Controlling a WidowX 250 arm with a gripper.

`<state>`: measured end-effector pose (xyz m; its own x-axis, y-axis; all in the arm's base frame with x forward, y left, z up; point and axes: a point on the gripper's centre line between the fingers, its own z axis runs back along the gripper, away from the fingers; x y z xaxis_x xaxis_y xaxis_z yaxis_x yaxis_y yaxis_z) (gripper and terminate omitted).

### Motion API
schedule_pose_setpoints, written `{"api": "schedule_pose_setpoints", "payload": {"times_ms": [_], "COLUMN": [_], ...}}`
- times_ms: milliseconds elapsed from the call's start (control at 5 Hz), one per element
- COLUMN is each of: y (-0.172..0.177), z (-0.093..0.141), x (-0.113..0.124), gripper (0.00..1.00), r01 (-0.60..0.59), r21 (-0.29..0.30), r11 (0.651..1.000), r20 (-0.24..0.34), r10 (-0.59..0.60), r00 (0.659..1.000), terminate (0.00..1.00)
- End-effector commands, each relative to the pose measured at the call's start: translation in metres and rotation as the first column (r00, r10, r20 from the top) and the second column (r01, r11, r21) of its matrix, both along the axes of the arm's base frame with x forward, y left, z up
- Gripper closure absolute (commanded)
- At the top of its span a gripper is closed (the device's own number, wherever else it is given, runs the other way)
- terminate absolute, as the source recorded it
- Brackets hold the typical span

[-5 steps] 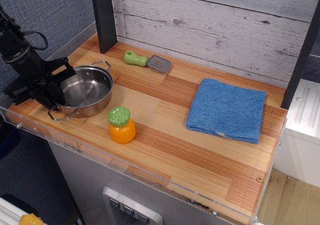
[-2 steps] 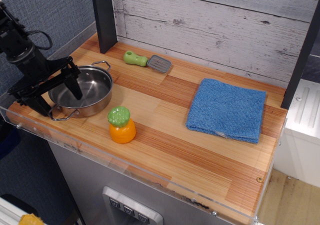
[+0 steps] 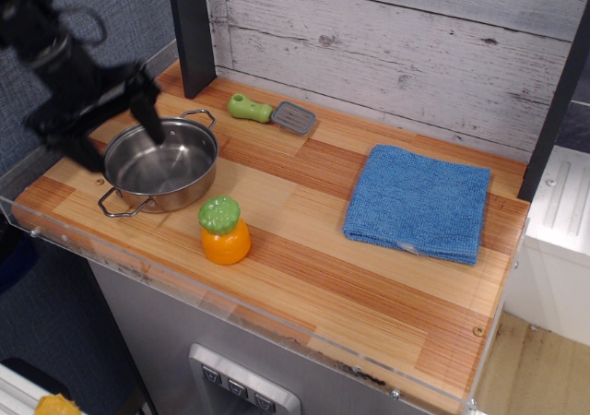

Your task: Move saucepan to the bottom left corner

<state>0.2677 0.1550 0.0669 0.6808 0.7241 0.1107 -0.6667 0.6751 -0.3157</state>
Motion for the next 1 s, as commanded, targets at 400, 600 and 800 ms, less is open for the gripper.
{"api": "schedule_pose_setpoints", "payload": {"times_ms": [400,600,800], "y": [-0.049,-0.049,-0.049], "z": [0.072,0.072,0.072], "x": [0.016,0.016,0.016], "gripper": [0.00,0.00,0.00], "r01": [0.147,0.147,0.147], "r21": [0.080,0.080,0.080], "r11": [0.986,0.986,0.986], "r20": [0.107,0.107,0.107], "r10": [-0.155,-0.155,-0.155], "r00": [0.982,0.982,0.982], "terminate": [0.00,0.00,1.00]}}
